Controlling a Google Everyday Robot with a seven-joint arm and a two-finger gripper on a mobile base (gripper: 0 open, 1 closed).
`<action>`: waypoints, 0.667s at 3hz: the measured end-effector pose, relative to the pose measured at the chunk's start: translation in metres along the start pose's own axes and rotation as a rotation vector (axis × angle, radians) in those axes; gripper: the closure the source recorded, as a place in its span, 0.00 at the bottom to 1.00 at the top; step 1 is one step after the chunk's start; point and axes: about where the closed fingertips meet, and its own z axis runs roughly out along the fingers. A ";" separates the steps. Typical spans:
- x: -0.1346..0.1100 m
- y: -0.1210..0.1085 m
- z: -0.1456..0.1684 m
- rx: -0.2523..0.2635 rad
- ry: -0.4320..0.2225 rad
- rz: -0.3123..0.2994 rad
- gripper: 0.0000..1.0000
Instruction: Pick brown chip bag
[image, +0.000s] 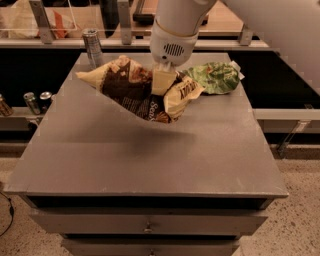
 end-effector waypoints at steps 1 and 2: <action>0.005 -0.001 -0.027 0.034 -0.030 0.004 1.00; 0.005 -0.001 -0.040 0.043 -0.058 -0.003 1.00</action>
Offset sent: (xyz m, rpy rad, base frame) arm -0.0123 -0.0245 0.0526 0.0760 -0.0410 0.0120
